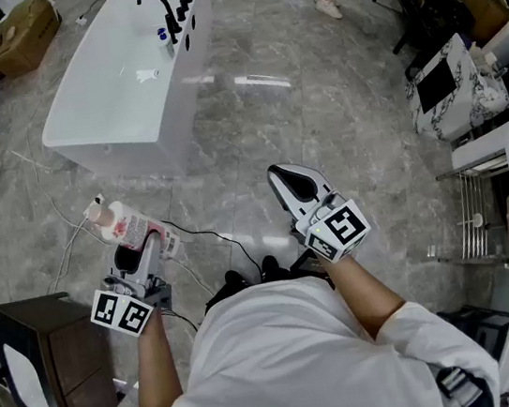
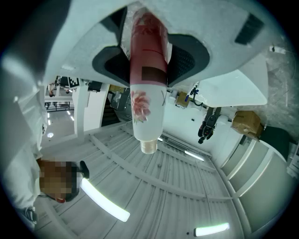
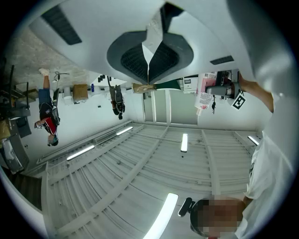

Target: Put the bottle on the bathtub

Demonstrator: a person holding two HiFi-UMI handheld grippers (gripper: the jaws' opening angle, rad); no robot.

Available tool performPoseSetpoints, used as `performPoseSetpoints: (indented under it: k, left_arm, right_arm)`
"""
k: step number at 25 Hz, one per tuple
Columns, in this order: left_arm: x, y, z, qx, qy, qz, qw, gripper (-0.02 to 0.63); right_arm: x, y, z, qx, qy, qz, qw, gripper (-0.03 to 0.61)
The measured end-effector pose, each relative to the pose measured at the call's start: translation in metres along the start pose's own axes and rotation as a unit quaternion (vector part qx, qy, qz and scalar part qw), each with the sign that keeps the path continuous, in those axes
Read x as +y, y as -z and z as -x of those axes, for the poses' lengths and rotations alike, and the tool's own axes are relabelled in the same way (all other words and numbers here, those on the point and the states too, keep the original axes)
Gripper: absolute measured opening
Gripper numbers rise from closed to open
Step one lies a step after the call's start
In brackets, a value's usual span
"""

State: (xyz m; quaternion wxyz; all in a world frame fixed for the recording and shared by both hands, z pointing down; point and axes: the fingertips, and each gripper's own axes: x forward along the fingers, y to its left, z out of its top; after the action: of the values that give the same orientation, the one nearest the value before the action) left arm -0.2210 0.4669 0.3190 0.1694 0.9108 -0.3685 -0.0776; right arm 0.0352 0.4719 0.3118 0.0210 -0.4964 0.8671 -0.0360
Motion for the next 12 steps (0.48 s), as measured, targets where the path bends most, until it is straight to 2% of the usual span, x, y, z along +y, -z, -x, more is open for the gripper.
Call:
performPoseSetpoints:
  k: [3, 12]
  left_arm:
    - [-0.002, -0.003, -0.004, -0.009, -0.002, -0.008, 0.9999, 0.230]
    - [-0.028, 0.019, -0.008, 0.009, 0.005, -0.018, 0.9998, 0.230]
  right_arm:
    - [-0.006, -0.004, 0.001, -0.011, -0.001, 0.005, 1.000, 0.017]
    - [-0.017, 0.001, 0.031, -0.010, 0.005, 0.019, 1.000, 0.017]
